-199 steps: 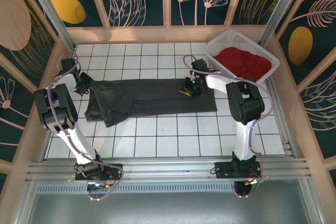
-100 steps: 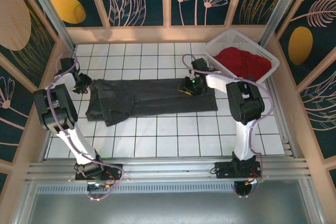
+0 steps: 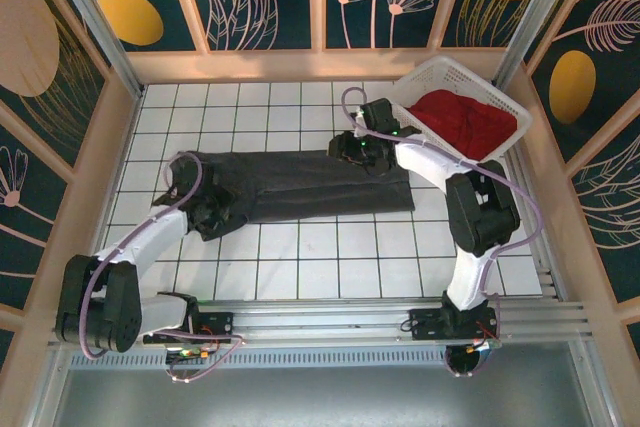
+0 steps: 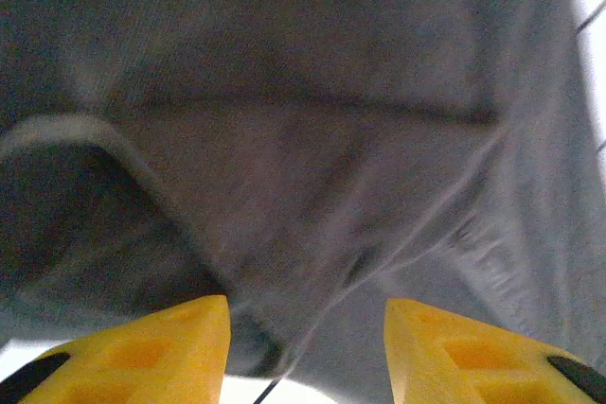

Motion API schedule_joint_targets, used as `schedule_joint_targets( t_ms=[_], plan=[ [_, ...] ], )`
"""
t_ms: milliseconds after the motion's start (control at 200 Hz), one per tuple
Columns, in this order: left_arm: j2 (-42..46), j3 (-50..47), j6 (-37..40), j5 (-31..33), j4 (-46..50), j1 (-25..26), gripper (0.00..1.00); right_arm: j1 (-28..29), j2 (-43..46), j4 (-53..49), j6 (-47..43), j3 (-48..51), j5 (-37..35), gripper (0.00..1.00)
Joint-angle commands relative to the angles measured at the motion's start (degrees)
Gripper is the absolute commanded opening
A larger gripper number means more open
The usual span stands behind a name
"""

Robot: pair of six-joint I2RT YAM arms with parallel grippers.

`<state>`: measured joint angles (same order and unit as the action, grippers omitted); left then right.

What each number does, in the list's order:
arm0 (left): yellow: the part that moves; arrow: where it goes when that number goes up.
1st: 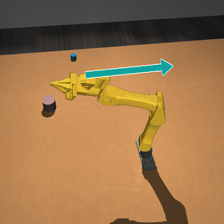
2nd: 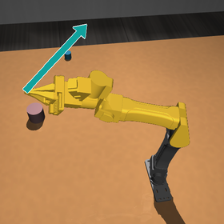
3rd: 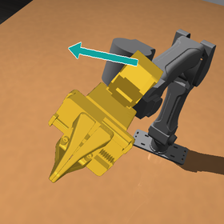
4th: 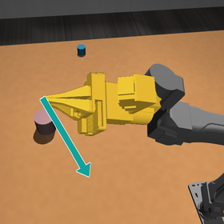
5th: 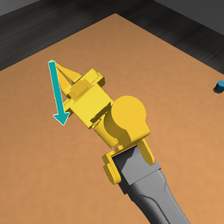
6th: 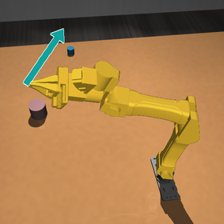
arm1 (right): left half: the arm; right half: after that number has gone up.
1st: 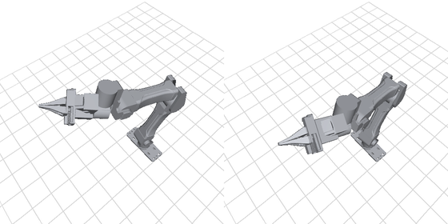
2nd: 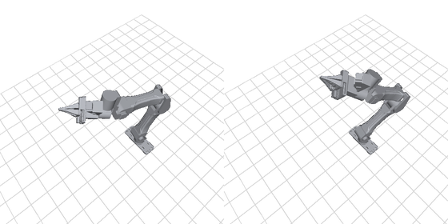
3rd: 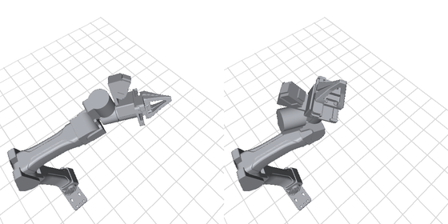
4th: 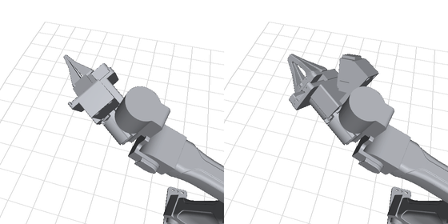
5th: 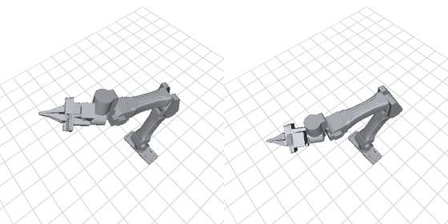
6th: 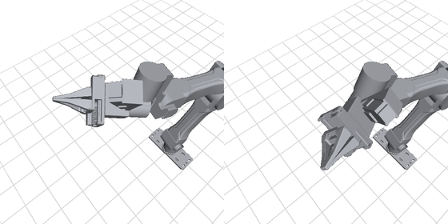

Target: Fold and stack the t-shirts

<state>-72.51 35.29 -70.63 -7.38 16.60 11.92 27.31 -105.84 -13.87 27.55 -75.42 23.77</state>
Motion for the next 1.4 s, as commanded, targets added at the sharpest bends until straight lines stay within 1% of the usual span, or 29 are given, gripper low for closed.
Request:
schedule_joint_targets(
  t_ms=[0, 85, 215, 385, 555, 671, 801, 851, 936, 1086, 1166, 1221, 1396],
  plan=[
    [1.49, -2.33, -10.02, -1.39, -5.05, 1.3, 0.48, 1.77, 2.26, 1.16, 1.22, 1.72, 1.11, 0.45],
    [1.43, -3.85, -11.91, -1.59, -7.15, 2.0, 0.48, 2.54, 3.29, 1.67, 1.87, 2.92, 1.19, 0.45],
    [0.38, -3.82, -12.4, -0.78, -7.91, 2.28, 0.45, 3.1, 4.77, 2.15, 2.48, 5.02, 0.96, 0.45],
    [-1.3, -2.82, -12.6, 0.08, -9.36, 2.28, 0.38, 3.6, 6.89, 2.39, 3.11, 6.83, 0.68, 0.45],
    [-2.75, -3.19, -11.99, -0.87, -10.03, 2.29, 0.3, 3.72, 7.94, 2.19, 3.47, 7.65, 0.32, 0.45],
    [-2.79, -2.39, -11.98, -0.89, -7.98, 2.31, 0.3, 3.72, 8.26, 2.09, 3.47, 7.66, 0.05, 0.45],
    [-2.98, -2.31, -13.47, -1.57, -7.2, 2.39, 0.41, 3.72, 7.74, 2.22, 3.65, 7.3, 0.14, 0.45],
    [-3.28, -2.65, -14.52, -2.08, -7.62, 2.35, 0.43, 3.72, 7.49, 2.31, 3.8, 7.21, 0.22, 0.45],
    [-3.76, -2.78, -16.08, -2.9, -8.6, 2.4, 0.43, 3.72, 7.0, 2.53, 3.91, 6.91, 0.31, 0.45],
    [-5.04, -1.51, -16.13, -2.48, -8.43, 2.36, 0.43, 3.72, 6.6, 2.38, 3.83, 6.6, 0.31, 0.45],
    [-5.87, -0.96, -15.85, -2.06, -8.34, 2.34, 0.38, 3.72, 6.53, 2.27, 3.73, 6.51, 0.14, 0.45],
    [-6.07, -0.78, -15.83, -1.56, -8.53, 2.39, 0.31, 3.72, 6.57, 2.18, 3.67, 6.51, 0.05, 0.45],
    [-5.98, 0.38, -15.16, -0.62, -7.51, 2.42, 0.04, 3.72, 6.86, 2.0, 3.65, 6.81, -0.13, 0.45]
  ],
)
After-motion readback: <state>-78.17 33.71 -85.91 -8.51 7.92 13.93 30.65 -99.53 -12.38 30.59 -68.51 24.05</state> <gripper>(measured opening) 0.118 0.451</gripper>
